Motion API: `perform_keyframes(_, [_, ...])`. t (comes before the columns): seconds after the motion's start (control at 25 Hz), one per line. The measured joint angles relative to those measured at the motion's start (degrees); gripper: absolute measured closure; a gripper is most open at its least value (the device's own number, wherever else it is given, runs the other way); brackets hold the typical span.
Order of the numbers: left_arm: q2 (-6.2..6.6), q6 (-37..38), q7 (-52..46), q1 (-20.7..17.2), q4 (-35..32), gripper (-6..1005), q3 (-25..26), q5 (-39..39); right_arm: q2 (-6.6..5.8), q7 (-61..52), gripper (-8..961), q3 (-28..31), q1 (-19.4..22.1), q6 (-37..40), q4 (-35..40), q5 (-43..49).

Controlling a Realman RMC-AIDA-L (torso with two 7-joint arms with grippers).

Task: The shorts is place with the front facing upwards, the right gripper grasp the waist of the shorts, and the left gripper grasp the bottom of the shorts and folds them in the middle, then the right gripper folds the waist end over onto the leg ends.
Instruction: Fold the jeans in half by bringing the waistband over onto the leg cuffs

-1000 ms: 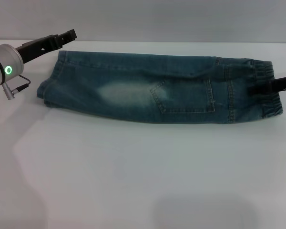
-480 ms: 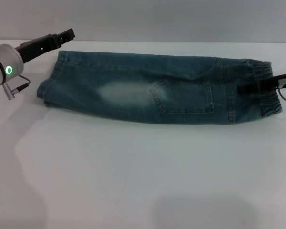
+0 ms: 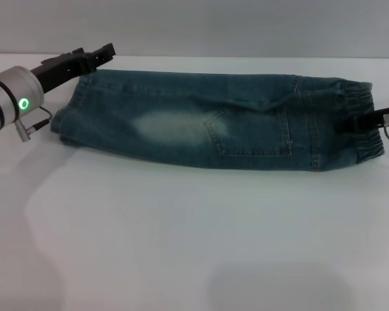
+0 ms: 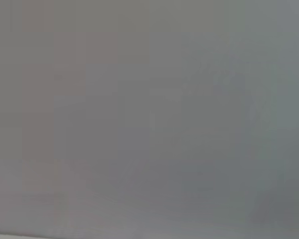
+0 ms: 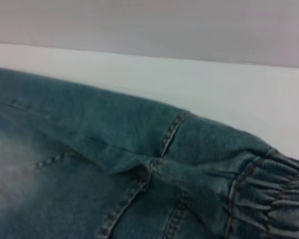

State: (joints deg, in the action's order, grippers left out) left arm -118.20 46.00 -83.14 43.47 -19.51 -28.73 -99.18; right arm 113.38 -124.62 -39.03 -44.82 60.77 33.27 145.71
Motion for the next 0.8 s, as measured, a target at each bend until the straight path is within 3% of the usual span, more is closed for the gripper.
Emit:
perform_keyframes(0.4, [-0.33, 0.7, 8.2, 4.0, 6.4, 245, 0.0, 1.8, 0.33, -0.8, 877, 0.2, 2.6, 14.0, 14.4, -6.8])
perform_keyframes(0.8, [-0.53, 3.1, 13.2, 6.5, 11.5, 245, 0.1, 2.2, -0.54, -4.3, 885, 0.1, -2.4, 23.1, 22.5, -9.0])
